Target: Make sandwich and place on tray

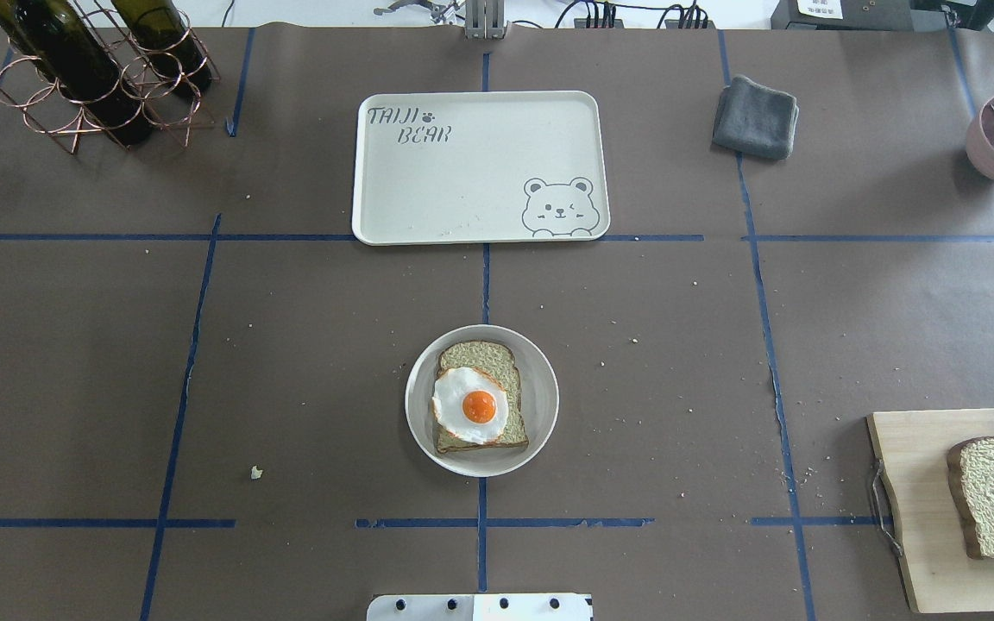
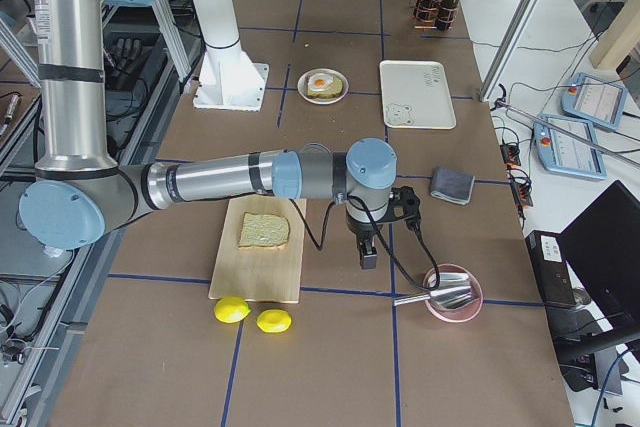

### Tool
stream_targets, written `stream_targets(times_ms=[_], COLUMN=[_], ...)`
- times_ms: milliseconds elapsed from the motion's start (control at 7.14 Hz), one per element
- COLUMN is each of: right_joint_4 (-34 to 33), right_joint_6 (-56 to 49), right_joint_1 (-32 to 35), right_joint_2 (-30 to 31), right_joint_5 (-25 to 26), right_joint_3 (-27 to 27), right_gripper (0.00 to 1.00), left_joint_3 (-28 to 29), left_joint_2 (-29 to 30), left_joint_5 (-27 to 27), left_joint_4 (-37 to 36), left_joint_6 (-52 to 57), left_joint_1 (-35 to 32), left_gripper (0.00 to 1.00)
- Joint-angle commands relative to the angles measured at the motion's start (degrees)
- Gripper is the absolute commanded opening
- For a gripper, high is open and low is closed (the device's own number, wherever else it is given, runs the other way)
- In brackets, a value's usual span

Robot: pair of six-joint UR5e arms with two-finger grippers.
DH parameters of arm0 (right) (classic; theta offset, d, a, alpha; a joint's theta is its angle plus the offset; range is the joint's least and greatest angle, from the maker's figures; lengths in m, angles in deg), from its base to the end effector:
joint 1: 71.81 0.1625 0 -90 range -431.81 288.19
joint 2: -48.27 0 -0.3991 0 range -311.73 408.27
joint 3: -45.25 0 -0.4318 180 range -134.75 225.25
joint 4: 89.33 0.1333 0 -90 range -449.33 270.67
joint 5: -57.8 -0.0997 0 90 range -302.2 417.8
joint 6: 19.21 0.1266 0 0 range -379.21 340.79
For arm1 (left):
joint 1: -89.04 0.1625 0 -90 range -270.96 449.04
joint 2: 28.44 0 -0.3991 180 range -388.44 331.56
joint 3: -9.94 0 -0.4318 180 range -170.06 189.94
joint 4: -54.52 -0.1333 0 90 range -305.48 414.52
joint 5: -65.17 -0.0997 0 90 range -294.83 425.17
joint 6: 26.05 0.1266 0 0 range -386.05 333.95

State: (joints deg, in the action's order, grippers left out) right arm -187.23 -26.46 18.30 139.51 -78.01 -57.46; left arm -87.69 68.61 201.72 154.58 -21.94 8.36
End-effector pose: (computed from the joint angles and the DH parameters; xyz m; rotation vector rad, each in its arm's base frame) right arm 0.0435 -0.5195 0.5575 0.1102 -0.7945 -0.1428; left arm 0.0553 -0.5925 0.4865 0.3730 0.8218 0.3937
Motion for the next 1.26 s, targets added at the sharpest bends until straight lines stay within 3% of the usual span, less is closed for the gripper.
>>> stream_targets(times_ms=[0, 420, 561, 841, 1121], right_joint_4=[0.25, 1.05, 1.05, 3.22, 26.84], right_joint_6=[0.31, 7.81, 10.91, 17.66, 33.87], right_joint_1=[-1.69, -3.53, -4.58, -6.61, -11.42], right_joint_2=[0.34, 2.97, 4.98, 8.24, 17.44], right_joint_5=[-5.22, -5.61, -5.43, -5.17, -3.25], right_joint_3=[-1.96, -2.58, -4.84, -8.98, -8.82], right_gripper=[1.0, 1.0, 1.0, 1.0, 1.0], left_joint_3=[-0.02, 0.26, -0.18, -0.45, -2.02], left_joint_2=[5.66, 10.87, 10.97, 11.23, 11.41], left_joint_5=[-0.06, -1.8, -5.56, -7.17, -7.35], left_joint_4=[1.54, 4.24, 7.83, 11.89, 12.43], left_joint_6=[-0.24, -23.26, -30.84, -42.21, -46.02], left_joint_1=[8.03, 17.81, 19.92, 23.36, 24.85], left_gripper=[1.0, 1.0, 1.0, 1.0, 1.0])
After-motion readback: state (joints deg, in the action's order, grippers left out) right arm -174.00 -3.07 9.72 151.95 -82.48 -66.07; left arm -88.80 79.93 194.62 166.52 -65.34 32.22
